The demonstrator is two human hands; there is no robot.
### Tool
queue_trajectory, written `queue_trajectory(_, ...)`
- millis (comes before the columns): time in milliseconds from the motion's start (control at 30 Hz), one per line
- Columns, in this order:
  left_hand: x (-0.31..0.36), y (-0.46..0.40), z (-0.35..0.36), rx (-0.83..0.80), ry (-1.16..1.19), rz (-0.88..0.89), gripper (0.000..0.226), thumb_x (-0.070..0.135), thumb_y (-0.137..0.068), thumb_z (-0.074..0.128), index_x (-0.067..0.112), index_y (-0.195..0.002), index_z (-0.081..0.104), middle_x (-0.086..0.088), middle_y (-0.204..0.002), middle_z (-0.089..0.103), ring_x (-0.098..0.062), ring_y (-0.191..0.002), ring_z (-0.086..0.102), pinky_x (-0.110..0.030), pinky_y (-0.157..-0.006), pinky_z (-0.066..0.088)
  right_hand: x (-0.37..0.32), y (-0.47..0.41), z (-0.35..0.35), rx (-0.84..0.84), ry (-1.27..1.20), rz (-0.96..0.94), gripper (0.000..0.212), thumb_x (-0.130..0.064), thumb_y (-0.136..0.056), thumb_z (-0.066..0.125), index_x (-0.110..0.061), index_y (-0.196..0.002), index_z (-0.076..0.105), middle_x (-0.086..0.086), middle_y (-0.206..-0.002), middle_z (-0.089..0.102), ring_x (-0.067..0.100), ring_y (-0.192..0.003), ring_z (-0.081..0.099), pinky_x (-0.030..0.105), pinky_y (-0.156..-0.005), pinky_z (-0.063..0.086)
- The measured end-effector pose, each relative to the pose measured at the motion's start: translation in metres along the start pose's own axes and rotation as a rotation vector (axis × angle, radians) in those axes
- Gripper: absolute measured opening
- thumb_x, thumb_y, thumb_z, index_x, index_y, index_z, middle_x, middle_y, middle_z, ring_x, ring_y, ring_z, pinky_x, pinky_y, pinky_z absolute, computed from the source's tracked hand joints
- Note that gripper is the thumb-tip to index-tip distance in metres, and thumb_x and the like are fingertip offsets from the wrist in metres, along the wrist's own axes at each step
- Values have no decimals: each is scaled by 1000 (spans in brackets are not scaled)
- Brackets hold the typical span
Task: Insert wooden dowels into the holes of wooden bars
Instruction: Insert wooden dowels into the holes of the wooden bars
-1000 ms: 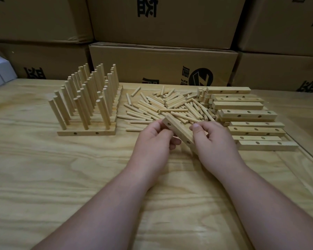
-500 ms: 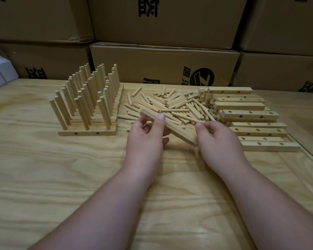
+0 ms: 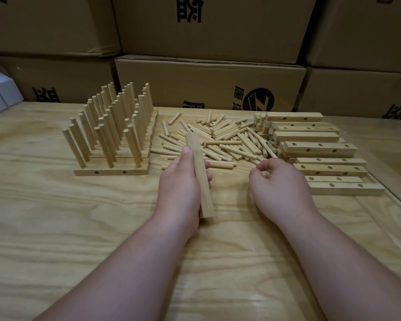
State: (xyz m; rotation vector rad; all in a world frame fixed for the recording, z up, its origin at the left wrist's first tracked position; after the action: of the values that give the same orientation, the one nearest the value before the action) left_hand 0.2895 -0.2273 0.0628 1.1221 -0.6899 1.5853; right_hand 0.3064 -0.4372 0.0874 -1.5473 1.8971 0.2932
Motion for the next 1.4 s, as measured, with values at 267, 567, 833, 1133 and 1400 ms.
queue_trajectory(267,8,3,10,-79,-31,39,19,29,-110,37,32,-115,56,-4,-79,77,-12,-51,62,-24,-46,49,-7,3,-1,35,68,-122,26,-20,-91,55,-27,-114,66,-5,-120,58,8,-87,44,20,-61,29)
queue_trajectory(567,9,3,7,-79,-23,56,19,42,-104,51,32,-119,54,4,-70,72,-9,-51,59,-23,-45,48,-14,4,7,-80,81,-205,35,-8,-90,49,-25,-111,71,-8,-112,59,8,-100,52,17,-83,33)
queue_trajectory(833,1,1,10,-129,14,-20,19,36,-107,47,22,-118,55,-6,-82,77,-13,-52,61,-24,-44,47,-21,7,10,-104,70,-277,37,-6,-90,49,-25,-111,72,-9,-113,59,5,-97,52,17,-87,36)
queue_trajectory(1133,-4,0,12,-168,13,-35,34,38,-110,32,18,-120,58,-10,-90,79,-15,-55,62,-25,-49,48,-20,5,12,-109,78,-268,40,-2,-92,48,-25,-113,73,-5,-116,60,14,-108,57,19,-88,37)
queue_trajectory(1400,-5,0,12,-187,-1,-31,36,33,-108,36,18,-108,70,-10,-87,78,-15,-57,62,-26,-51,49,-24,10,14,-174,75,-303,40,-4,-91,49,-30,-110,73,-11,-113,57,12,-112,54,21,-92,39)
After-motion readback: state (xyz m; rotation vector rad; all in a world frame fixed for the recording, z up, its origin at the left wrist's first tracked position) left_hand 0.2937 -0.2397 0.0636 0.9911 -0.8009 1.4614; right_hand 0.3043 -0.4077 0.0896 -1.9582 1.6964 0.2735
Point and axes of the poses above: each hand's wrist, its own y-axis away from the middle knuckle, its own z-axis out of the palm, x = y × z, the point moved 9 cm from there along -y, towards the middle knuckle
